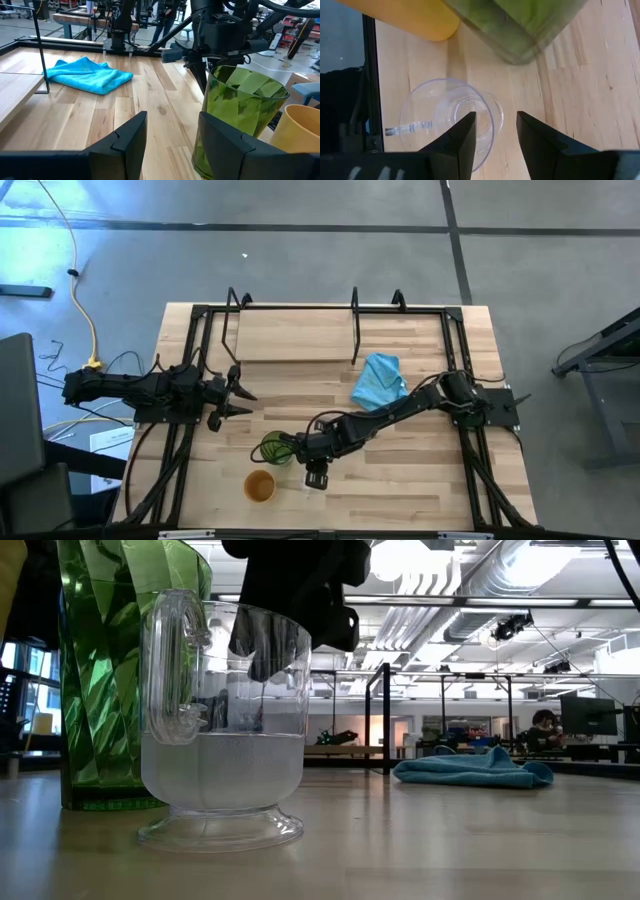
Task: Stack small to large cups/mugs on shelf
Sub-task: Put the transparent mug on the shelf
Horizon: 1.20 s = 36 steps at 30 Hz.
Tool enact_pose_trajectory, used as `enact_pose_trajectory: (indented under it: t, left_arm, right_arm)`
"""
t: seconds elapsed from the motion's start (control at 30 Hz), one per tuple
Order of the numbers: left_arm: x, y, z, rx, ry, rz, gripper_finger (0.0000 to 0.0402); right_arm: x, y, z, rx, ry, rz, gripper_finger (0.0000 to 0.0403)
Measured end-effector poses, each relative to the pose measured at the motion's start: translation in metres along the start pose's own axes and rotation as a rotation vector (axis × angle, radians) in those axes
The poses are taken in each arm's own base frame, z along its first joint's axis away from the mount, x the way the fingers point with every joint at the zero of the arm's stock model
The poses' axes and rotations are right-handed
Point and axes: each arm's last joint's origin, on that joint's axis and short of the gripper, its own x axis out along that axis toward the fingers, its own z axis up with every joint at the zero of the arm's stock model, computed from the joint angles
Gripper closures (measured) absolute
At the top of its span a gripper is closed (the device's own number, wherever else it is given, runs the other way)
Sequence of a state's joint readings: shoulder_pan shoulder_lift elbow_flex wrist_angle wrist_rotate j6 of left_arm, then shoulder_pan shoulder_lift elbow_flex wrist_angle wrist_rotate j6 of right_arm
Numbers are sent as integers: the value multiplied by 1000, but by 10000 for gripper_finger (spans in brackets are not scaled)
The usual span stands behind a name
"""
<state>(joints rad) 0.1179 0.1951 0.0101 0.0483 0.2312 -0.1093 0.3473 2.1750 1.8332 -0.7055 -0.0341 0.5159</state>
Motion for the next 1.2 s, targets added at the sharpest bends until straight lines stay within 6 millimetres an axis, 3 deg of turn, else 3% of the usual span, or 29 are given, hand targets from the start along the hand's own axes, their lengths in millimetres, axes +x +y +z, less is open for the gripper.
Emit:
enact_pose_trajectory:
  t: [0.3,0.63,1.03,1.2]
  left_arm:
    - [0,0,0,0,0,0,234]
    - [0,0,0,-1,0,0,234]
    - [0,0,0,0,0,0,234]
    - [0,0,0,0,0,1,234]
  right_arm:
    - [13,-1,-3,2,37,18,269]
    - [12,-4,-2,7,36,20,274]
    - [12,-3,-2,4,44,34,394]
    - [12,-3,-2,7,49,43,399]
